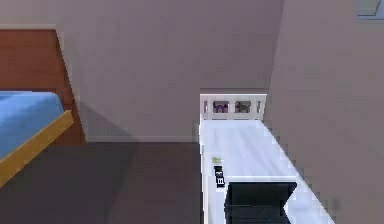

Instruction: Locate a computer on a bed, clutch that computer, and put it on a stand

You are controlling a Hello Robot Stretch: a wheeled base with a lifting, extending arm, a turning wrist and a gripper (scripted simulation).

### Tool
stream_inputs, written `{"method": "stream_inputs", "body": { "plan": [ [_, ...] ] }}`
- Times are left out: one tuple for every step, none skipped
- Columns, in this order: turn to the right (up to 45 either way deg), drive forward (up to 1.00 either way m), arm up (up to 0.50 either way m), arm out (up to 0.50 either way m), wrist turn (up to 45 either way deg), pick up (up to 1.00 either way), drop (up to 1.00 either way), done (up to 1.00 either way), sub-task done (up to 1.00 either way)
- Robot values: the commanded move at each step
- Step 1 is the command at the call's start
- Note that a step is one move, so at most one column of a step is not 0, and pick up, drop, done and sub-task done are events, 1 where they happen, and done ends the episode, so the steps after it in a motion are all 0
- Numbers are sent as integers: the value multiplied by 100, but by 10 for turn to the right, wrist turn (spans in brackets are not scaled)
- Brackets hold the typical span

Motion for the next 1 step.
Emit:
{"method": "stream_inputs", "body": {
  "plan": [
    [-450, 0, 0, 0, 0, 0, 0, 0, 0]
  ]
}}
